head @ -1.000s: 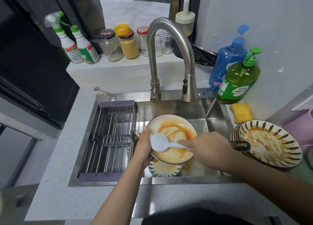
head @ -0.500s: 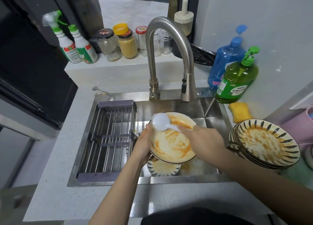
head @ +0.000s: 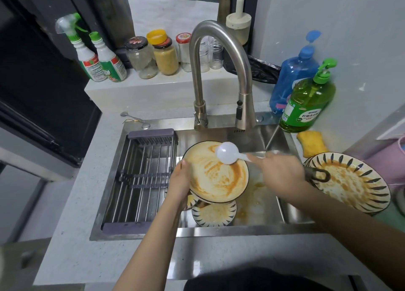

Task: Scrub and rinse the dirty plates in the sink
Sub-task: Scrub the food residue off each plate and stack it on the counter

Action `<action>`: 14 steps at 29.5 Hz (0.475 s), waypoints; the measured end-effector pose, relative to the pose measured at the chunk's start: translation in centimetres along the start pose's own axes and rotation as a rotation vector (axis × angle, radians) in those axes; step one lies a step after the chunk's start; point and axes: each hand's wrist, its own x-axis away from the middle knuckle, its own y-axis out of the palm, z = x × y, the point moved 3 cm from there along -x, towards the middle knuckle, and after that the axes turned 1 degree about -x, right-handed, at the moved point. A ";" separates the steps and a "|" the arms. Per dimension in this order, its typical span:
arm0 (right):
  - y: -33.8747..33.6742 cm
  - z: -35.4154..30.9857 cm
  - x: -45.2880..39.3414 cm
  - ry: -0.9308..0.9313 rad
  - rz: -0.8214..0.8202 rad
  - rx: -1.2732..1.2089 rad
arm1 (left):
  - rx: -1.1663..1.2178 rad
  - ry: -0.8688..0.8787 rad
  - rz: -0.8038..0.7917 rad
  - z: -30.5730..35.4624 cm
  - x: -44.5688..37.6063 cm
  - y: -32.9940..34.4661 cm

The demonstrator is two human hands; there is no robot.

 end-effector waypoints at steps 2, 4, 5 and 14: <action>-0.2 -0.6 0.6 -0.049 -0.057 0.060 | -0.031 0.041 0.060 0.3 0.1 -0.2; -0.8 -1.6 1.2 -0.110 -0.080 0.094 | -0.080 0.072 0.065 0.6 0.5 0.4; -1.0 -1.9 1.1 -0.124 -0.057 0.099 | -0.106 0.085 0.067 0.8 0.6 0.6; -0.8 -0.1 -0.1 -0.100 -0.078 0.184 | -0.133 0.127 0.072 0.9 -0.4 -0.1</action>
